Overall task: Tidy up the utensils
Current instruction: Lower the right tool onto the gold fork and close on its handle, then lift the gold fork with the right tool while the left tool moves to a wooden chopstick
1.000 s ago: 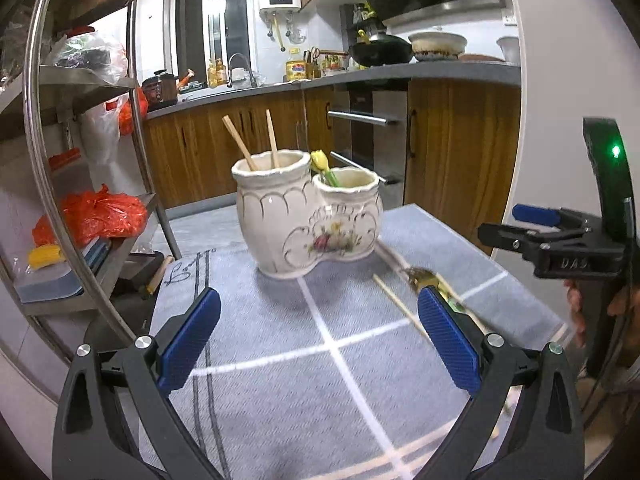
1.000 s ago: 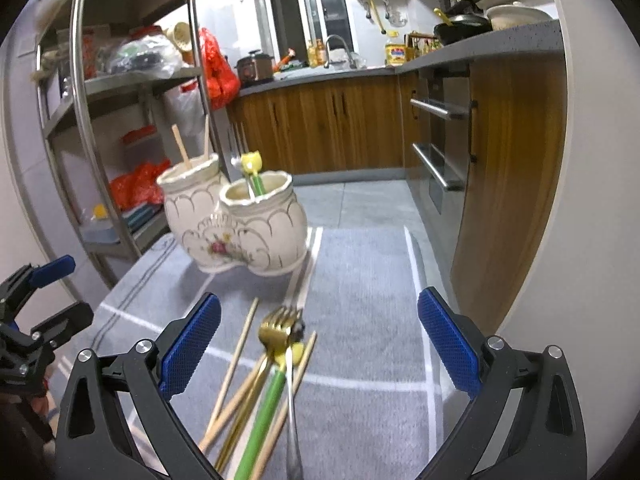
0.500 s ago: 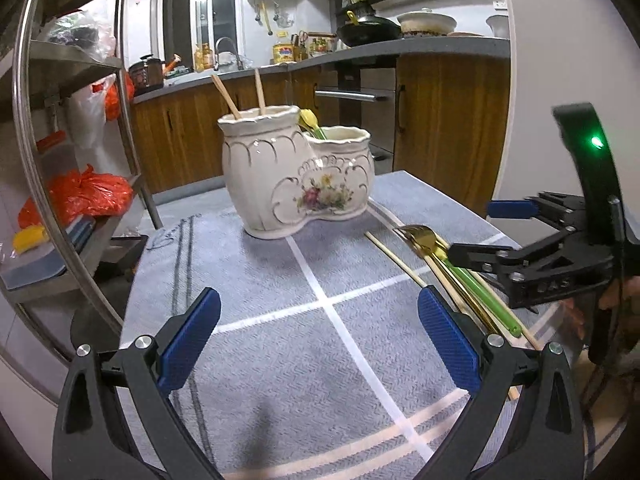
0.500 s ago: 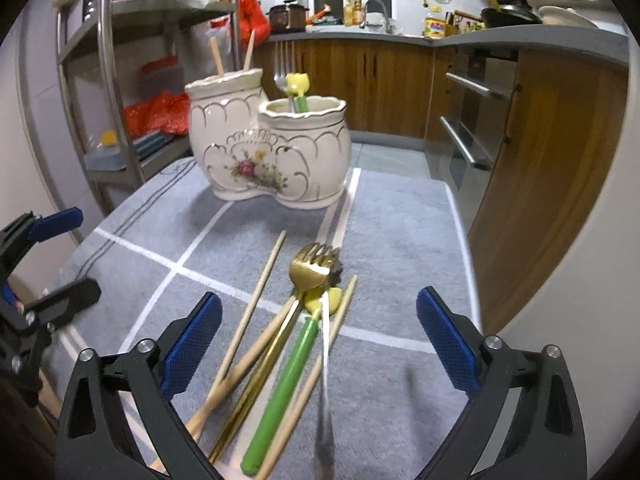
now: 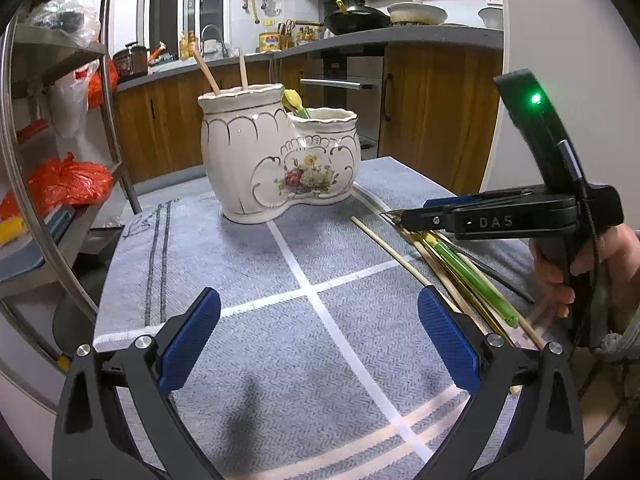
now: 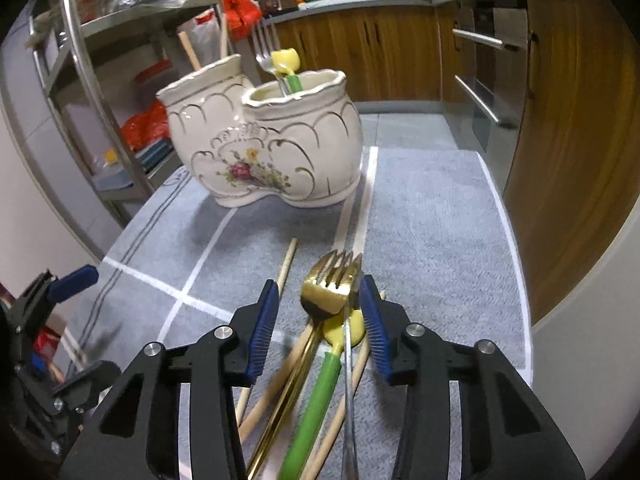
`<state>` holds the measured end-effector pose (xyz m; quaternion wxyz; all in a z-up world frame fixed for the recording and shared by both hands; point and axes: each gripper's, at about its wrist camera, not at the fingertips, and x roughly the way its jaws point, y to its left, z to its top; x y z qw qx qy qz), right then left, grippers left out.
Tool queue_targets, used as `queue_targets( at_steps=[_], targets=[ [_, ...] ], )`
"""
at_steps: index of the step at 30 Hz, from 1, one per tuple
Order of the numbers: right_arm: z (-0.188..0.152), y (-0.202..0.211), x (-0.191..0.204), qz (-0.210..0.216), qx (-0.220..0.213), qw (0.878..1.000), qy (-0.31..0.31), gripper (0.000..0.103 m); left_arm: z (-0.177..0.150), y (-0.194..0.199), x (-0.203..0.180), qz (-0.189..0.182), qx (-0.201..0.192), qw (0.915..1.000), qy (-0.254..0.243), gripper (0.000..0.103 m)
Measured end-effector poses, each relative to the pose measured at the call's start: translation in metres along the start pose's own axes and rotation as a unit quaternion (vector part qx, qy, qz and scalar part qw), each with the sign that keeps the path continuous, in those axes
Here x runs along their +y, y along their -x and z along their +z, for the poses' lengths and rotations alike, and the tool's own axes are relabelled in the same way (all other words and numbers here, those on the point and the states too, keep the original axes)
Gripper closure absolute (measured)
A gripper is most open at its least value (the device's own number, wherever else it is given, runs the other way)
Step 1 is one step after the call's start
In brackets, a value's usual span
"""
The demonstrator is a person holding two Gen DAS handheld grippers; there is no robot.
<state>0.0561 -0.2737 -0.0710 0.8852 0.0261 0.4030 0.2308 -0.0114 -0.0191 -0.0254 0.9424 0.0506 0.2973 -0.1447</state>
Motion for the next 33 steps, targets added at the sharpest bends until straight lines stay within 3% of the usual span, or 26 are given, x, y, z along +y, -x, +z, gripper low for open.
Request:
queue_targets(
  at_steps=[7, 11, 14, 22, 33],
  targets=[
    [0.003, -0.012, 0.007, -0.001, 0.024, 1.0, 0.006, 0.06, 0.001, -0.002, 0.002, -0.008, 0.003, 0.9999, 0.006, 0.006],
    [0.005, -0.014, 0.011, -0.027, 0.029, 0.999, 0.017, 0.072, 0.001, -0.002, 0.002, -0.009, 0.005, 0.9999, 0.006, 0.006],
    [0.004, -0.012, 0.012, -0.028, 0.026, 0.999, 0.022, 0.073, 0.001, -0.002, 0.002, -0.008, 0.005, 0.9999, 0.005, 0.006],
    [0.003, 0.006, 0.011, -0.025, -0.015, 0.999, 0.033, 0.075, 0.0, -0.001, 0.003, -0.005, 0.004, 1.0, 0.005, 0.006],
    [0.007, 0.062, 0.007, 0.011, -0.115, 0.993, 0.032, 0.075, 0.001, -0.002, -0.002, 0.002, 0.007, 1.0, -0.004, 0.006]
  ],
)
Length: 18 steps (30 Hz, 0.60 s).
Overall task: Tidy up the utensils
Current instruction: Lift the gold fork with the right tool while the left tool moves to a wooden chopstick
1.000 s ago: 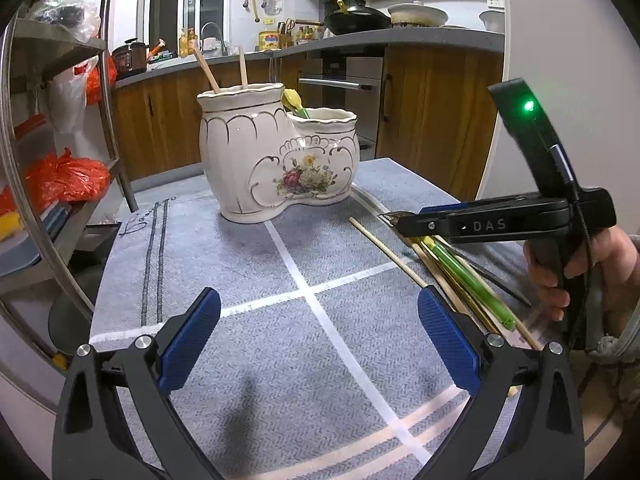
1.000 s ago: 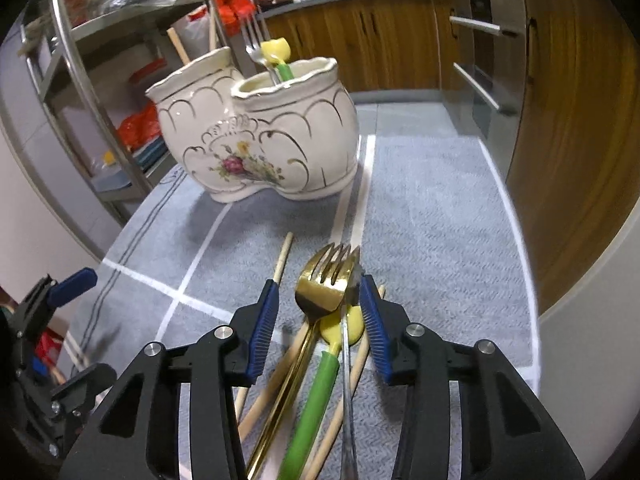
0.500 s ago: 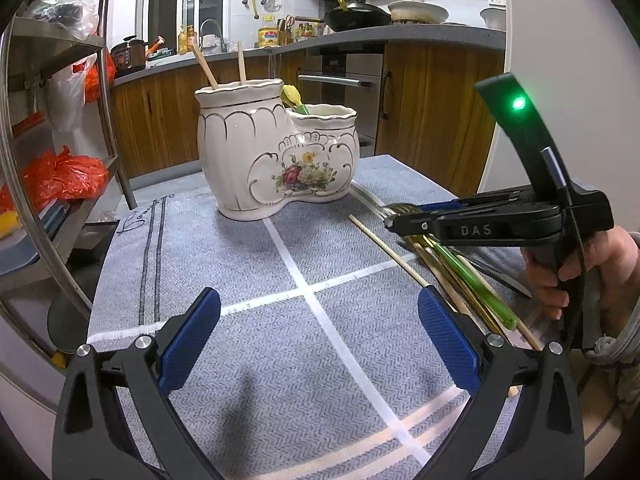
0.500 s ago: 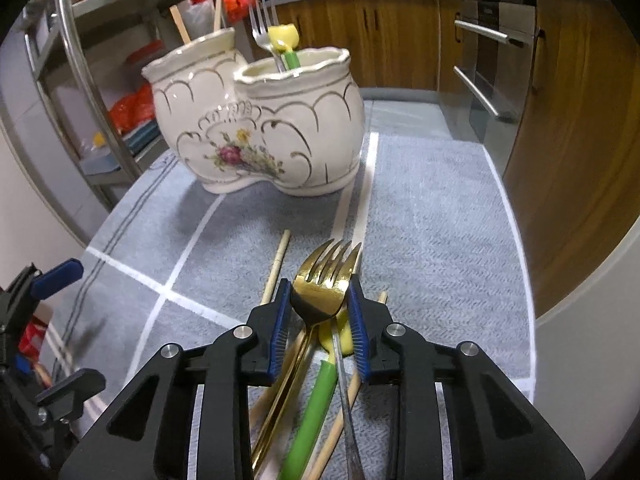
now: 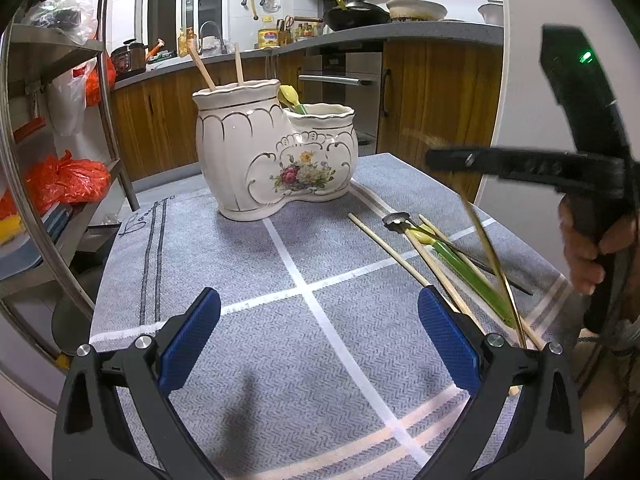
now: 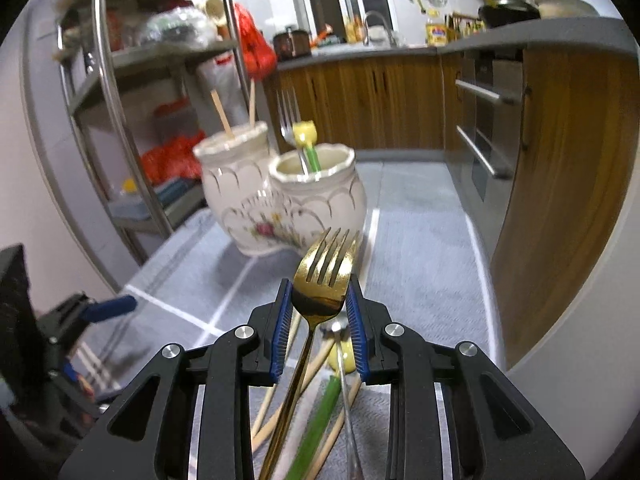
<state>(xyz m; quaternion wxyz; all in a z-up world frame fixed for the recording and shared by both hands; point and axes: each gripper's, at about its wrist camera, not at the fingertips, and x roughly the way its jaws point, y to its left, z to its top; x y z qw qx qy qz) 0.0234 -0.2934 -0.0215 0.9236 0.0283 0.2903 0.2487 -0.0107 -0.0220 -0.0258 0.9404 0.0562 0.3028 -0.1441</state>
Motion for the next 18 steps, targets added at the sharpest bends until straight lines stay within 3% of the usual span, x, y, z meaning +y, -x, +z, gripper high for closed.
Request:
queue_targets(
  at_steps=[7, 18],
  targets=[
    [0.007, 0.035, 0.001, 0.01, -0.061, 0.998, 0.005, 0.075, 0.001, 0.001, -0.007, 0.003, 0.001, 1.0, -0.007, 0.006],
    [0.013, 0.068, 0.013, 0.014, -0.114, 0.993, 0.027, 0.076, 0.003, 0.003, -0.01, 0.009, -0.002, 0.9999, -0.009, 0.006]
  ],
)
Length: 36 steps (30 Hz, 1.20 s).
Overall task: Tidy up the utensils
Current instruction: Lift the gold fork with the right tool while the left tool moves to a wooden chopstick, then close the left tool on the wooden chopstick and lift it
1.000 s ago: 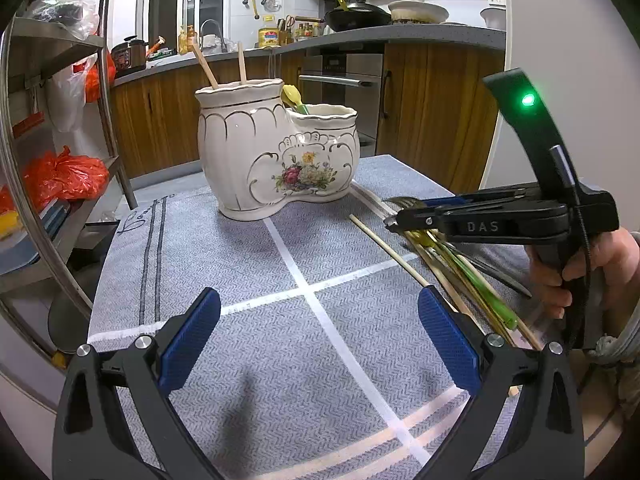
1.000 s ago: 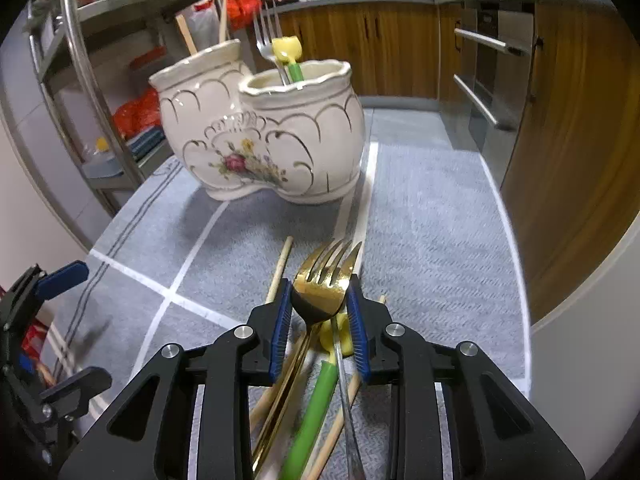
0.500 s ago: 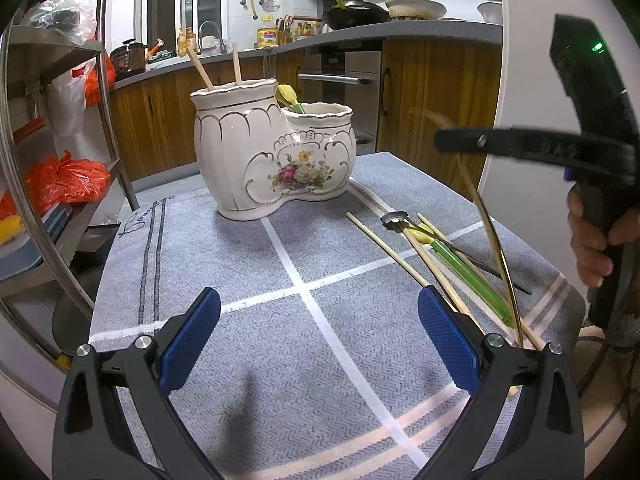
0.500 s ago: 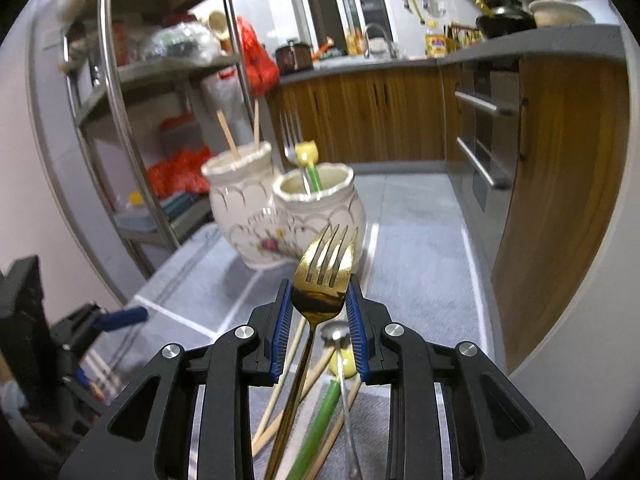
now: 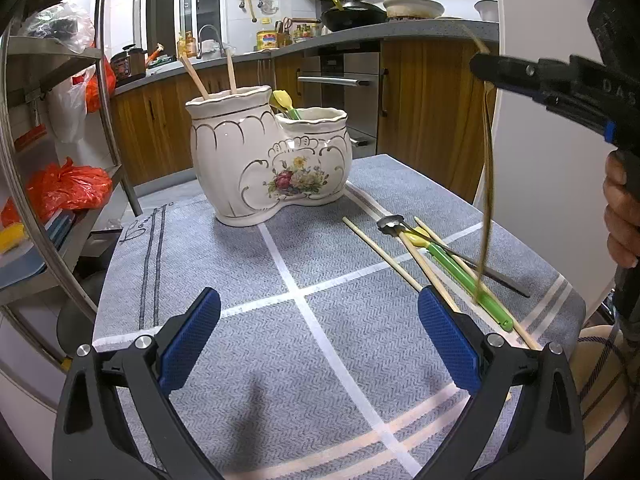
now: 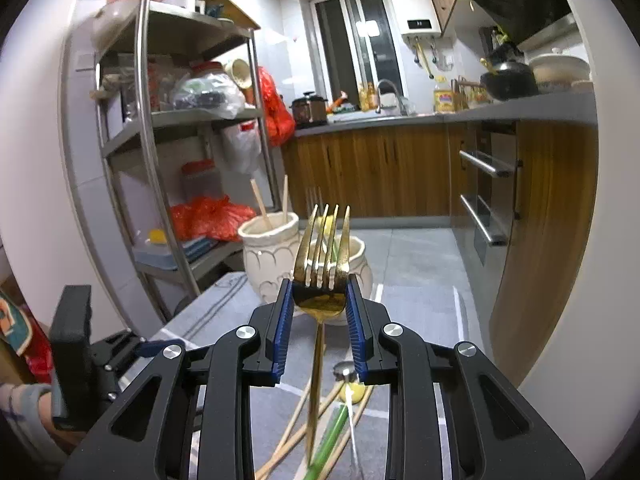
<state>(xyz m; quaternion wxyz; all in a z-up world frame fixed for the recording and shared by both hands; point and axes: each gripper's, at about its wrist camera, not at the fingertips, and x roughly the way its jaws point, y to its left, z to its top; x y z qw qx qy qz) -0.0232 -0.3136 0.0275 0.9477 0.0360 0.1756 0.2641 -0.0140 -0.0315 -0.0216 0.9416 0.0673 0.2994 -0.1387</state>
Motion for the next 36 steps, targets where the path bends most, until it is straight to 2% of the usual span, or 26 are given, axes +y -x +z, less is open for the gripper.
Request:
queue_targets(
  at_steps=[9, 14, 16, 18, 20, 22, 26, 29, 33, 36],
  targets=[
    [0.003, 0.008, 0.002, -0.008, -0.021, 1.0, 0.004, 0.076, 0.001, 0.0, 0.0, 0.001, 0.002, 1.0, 0.001, 0.006],
    [0.003, 0.008, 0.002, -0.009, -0.022, 1.0, 0.004, 0.076, 0.011, -0.006, -0.008, 0.003, 0.02, 0.9998, 0.006, 0.006],
    [0.003, 0.009, 0.001, -0.009, -0.021, 1.0, 0.004, 0.076, 0.015, -0.011, -0.013, -0.006, 0.032, 0.9994, 0.012, 0.006],
    [0.004, 0.01, 0.0, -0.01, -0.022, 1.0, 0.004, 0.076, 0.019, -0.018, -0.02, -0.016, 0.046, 0.9986, 0.018, 0.011],
    [0.004, 0.011, -0.002, -0.012, -0.023, 1.0, 0.003, 0.076, 0.022, -0.027, -0.031, -0.023, 0.063, 0.9976, 0.016, 0.022],
    [0.004, 0.014, -0.006, -0.015, -0.025, 1.0, 0.001, 0.076, 0.022, -0.033, -0.04, -0.032, 0.076, 0.9965, 0.014, 0.028],
    [0.005, 0.017, -0.012, -0.017, -0.027, 0.999, -0.004, 0.076, 0.025, -0.045, -0.049, -0.028, 0.093, 0.9953, 0.004, 0.048],
    [0.005, 0.017, -0.013, -0.016, -0.027, 0.999, -0.004, 0.076, 0.03, -0.056, -0.05, -0.024, 0.106, 0.994, 0.013, 0.055],
    [0.004, 0.018, -0.012, -0.016, -0.027, 0.999, -0.005, 0.076, 0.03, -0.07, -0.053, -0.031, 0.125, 0.9914, 0.022, 0.057],
    [0.004, 0.02, -0.011, -0.013, -0.028, 1.0, -0.004, 0.076, 0.028, -0.078, -0.055, -0.024, 0.137, 0.9902, 0.017, 0.07]
  ],
)
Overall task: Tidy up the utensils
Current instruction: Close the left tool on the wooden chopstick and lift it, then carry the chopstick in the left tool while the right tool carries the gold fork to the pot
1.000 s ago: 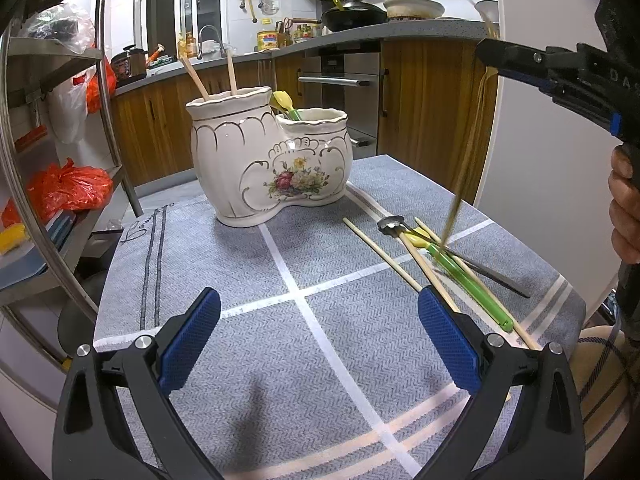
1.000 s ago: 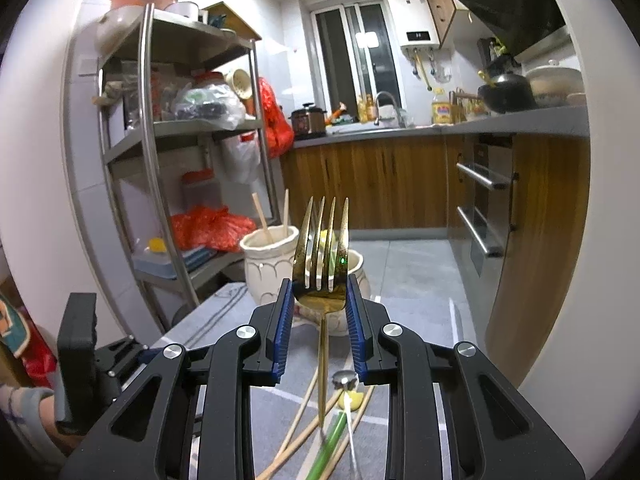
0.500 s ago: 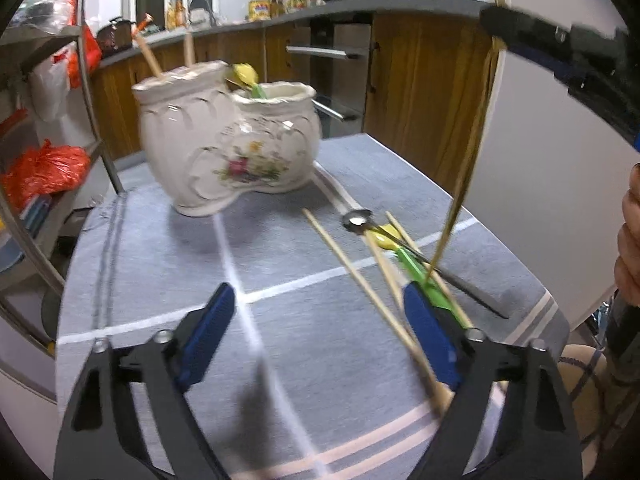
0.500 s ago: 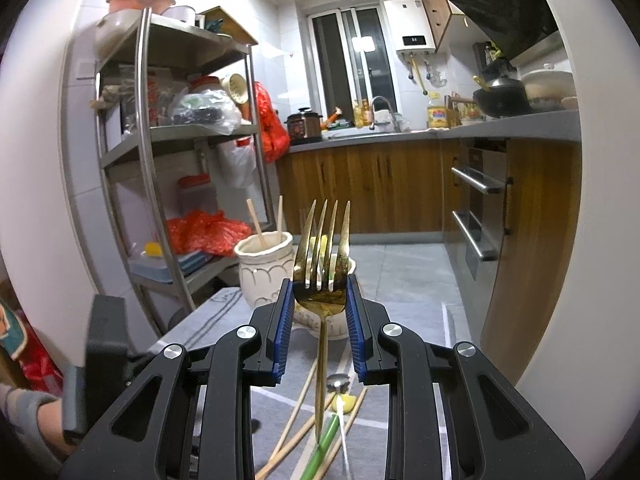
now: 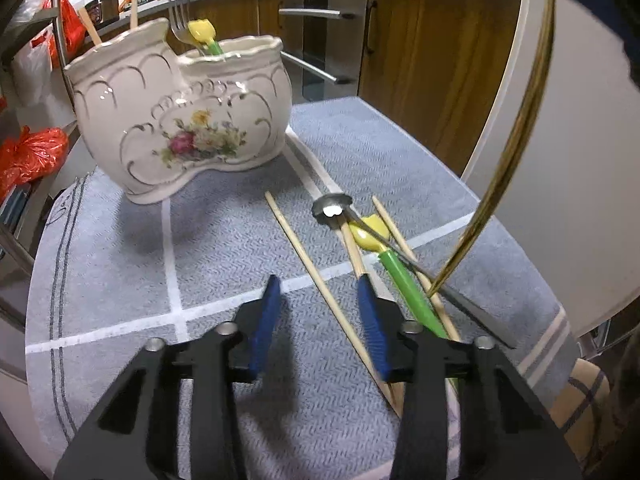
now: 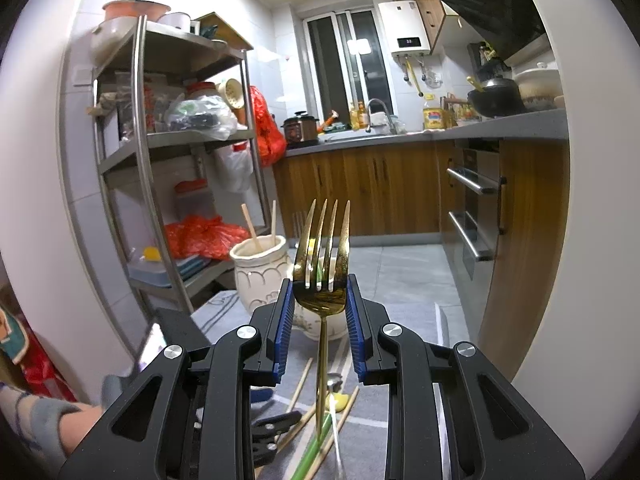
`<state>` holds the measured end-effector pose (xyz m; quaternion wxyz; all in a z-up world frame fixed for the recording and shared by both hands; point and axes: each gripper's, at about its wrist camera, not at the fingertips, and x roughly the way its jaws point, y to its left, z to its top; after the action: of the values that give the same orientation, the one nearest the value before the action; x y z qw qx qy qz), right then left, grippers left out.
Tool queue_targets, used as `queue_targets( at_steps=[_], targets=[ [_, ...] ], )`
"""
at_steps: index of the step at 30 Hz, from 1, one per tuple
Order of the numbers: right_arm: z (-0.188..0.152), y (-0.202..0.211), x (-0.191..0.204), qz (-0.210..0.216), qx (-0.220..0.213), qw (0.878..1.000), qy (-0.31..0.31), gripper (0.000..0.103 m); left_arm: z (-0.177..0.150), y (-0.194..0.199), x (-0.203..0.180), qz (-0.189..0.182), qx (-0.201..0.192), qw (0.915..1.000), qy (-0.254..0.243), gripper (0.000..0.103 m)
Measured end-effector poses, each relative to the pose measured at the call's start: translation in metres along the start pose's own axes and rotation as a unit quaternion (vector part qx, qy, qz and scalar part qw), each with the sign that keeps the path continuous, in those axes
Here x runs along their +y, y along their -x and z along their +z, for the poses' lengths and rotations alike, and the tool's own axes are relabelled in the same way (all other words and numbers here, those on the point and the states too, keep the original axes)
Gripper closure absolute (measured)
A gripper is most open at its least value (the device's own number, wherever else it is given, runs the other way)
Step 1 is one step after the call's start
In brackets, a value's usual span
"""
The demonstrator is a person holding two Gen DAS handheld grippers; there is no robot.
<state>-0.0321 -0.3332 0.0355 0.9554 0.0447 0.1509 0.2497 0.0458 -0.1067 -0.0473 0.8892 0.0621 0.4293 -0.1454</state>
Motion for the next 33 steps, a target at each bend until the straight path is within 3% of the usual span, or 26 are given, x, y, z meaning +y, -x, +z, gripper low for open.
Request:
queue_targets(
  at_steps=[4, 8, 14, 18, 21, 27, 33],
  targets=[
    [0.0, 0.001, 0.001, 0.002, 0.002, 1.0, 0.0, 0.076, 0.001, -0.003, -0.006, 0.019, -0.004, 0.9995, -0.026, 0.092],
    [-0.001, 0.0, 0.004, 0.004, 0.003, 1.0, 0.001, 0.076, 0.005, -0.006, -0.004, 0.029, -0.004, 0.9979, -0.058, 0.098],
    [-0.001, 0.0, 0.005, 0.004, 0.002, 1.0, 0.002, 0.076, 0.012, 0.006, 0.016, 0.027, -0.02, 0.9979, -0.055, 0.099],
    [-0.001, 0.0, 0.004, 0.004, 0.001, 1.0, 0.002, 0.076, 0.008, 0.024, 0.032, 0.011, -0.059, 0.9969, -0.051, 0.099],
    [-0.001, 0.0, 0.004, 0.003, 0.0, 1.0, 0.002, 0.076, -0.003, 0.047, 0.043, -0.019, -0.117, 0.9919, -0.046, 0.099],
    [0.009, -0.007, 0.012, -0.002, 0.002, 1.0, 0.005, 0.076, -0.011, 0.071, 0.053, -0.008, -0.199, 0.9795, -0.031, 0.099],
    [0.034, -0.022, 0.023, -0.002, -0.008, 1.0, 0.012, 0.076, 0.012, 0.097, 0.073, -0.015, -0.249, 0.9682, -0.011, 0.099]
  ],
)
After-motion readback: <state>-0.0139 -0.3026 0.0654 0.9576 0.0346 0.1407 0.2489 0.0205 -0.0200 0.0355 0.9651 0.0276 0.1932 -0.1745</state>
